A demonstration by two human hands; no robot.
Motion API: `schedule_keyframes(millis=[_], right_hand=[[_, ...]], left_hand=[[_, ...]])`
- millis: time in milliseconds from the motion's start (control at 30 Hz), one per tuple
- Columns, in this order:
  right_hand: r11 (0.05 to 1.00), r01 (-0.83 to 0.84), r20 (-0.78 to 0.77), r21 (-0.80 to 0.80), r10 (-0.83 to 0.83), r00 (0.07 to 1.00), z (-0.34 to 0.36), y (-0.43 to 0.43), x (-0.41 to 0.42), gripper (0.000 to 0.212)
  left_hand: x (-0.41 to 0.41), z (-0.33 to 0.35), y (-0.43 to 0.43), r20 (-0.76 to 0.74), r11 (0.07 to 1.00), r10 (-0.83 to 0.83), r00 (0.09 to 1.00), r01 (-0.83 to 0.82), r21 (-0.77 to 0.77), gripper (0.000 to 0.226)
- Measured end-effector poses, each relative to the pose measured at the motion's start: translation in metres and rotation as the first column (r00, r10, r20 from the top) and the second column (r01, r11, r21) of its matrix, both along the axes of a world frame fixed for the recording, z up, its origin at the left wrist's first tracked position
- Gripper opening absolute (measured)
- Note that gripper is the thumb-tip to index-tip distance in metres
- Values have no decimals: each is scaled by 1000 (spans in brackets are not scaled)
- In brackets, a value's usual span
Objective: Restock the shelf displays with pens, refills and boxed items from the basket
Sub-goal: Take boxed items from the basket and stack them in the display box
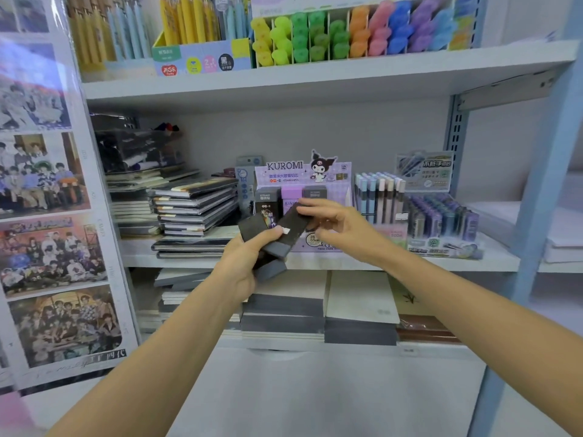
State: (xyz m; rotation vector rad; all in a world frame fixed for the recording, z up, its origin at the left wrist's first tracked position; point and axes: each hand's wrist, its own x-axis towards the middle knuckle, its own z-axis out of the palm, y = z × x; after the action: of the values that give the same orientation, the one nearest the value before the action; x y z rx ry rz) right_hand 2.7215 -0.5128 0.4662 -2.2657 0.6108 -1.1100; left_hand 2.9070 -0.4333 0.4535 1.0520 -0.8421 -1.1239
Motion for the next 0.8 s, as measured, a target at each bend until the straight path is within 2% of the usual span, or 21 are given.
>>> schedule_keyframes(millis=[67, 233, 333, 400, 533, 667, 800], right_hand=[[997, 66, -2, -50, -67, 998, -6, 1, -5, 38], [990, 118, 198, 70, -130, 972, -12, 5, -11, 23], [984, 73, 272, 165, -117, 955, -14, 9, -11, 14], [974, 6, 292, 228, -75, 954, -16, 13, -10, 12], [953, -53, 231, 300, -19, 973, -17, 18, -11, 12], [963, 89, 59, 255, -108, 992, -6, 21, -13, 28], [962, 14, 124, 274, -50, 991, 7, 19, -9, 36]], left_hand=[[-3, 4, 2, -3, 1000, -25, 1000, 25, 2, 20], [-15, 8, 6, -94, 991, -77, 993, 66, -112, 54], [-20, 8, 8, -13, 984, -36, 999, 33, -174, 67], [-23, 4, 7, 72, 977, -2, 997, 17, -215, 67], [-25, -1, 4, 172, 965, 124, 977, -79, -249, 50], [-22, -2, 2, 266, 963, 90, 960, -16, -268, 49], [-26, -5, 0, 393, 973, 15, 919, 77, -217, 53]])
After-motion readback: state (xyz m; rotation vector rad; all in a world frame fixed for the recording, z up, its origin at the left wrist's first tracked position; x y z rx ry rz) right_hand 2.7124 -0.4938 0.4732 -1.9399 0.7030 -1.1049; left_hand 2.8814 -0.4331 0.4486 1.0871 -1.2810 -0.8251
